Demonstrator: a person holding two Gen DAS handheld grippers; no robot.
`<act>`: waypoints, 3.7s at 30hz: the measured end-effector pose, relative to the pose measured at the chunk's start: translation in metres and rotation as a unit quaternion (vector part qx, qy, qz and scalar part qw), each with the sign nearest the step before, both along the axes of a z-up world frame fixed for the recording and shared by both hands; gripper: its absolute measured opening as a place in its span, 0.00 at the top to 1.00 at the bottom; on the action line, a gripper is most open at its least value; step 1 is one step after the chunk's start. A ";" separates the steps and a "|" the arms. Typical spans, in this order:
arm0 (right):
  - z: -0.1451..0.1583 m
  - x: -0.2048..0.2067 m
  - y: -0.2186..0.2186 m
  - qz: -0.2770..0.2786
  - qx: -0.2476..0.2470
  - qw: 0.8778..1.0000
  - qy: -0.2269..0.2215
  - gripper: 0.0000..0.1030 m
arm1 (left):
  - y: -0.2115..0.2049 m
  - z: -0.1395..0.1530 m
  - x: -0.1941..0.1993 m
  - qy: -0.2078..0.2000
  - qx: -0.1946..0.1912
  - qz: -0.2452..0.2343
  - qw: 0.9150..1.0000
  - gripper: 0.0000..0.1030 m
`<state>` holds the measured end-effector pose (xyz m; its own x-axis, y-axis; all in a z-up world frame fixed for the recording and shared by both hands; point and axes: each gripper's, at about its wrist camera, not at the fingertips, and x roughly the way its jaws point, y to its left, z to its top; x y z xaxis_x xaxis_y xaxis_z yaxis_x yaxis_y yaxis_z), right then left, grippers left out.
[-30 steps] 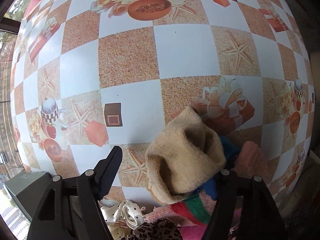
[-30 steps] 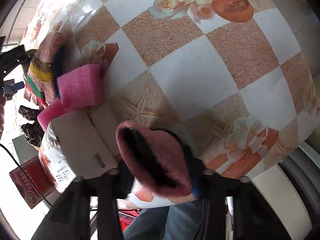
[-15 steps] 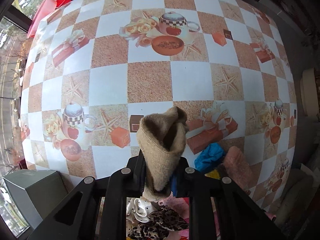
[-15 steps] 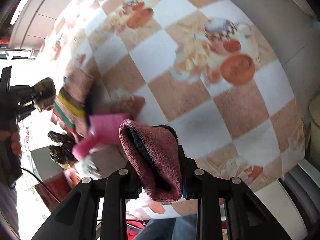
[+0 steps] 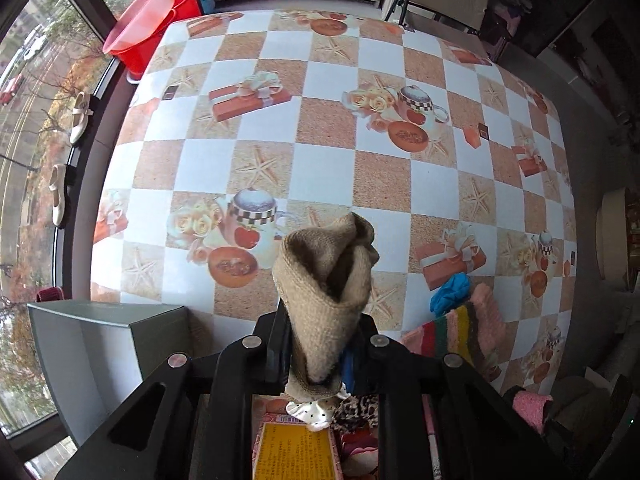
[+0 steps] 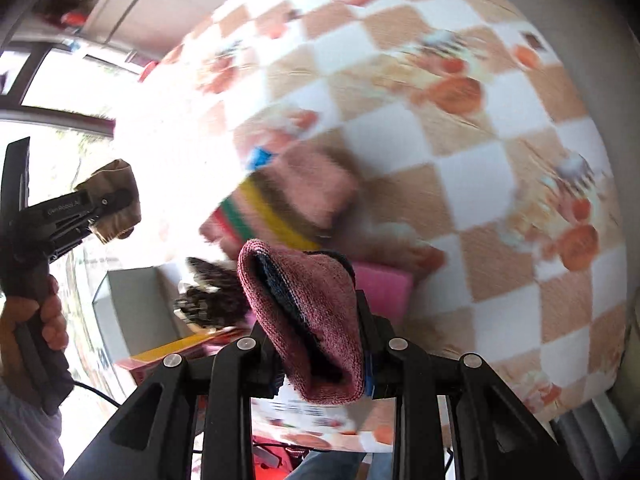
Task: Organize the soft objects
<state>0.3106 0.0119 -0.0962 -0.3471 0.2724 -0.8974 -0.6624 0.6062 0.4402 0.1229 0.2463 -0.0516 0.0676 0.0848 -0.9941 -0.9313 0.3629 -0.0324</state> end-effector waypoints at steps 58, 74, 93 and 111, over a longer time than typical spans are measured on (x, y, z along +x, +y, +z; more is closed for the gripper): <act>0.068 -0.215 -0.049 0.079 0.010 0.995 -0.057 0.71 | -0.169 0.032 -0.214 -0.102 -0.008 -0.043 0.994 0.80; 0.086 -0.280 -0.011 0.180 0.032 0.980 -0.080 0.71 | -0.167 0.036 -0.280 -0.111 0.014 0.026 0.993 0.80; 0.088 -0.350 0.053 0.291 0.041 0.951 -0.094 0.71 | -0.155 0.029 -0.325 -0.083 0.052 0.078 0.992 0.80; 0.087 -0.381 0.083 0.327 0.040 0.940 -0.092 0.71 | -0.144 0.019 -0.332 -0.080 0.047 0.099 0.991 0.80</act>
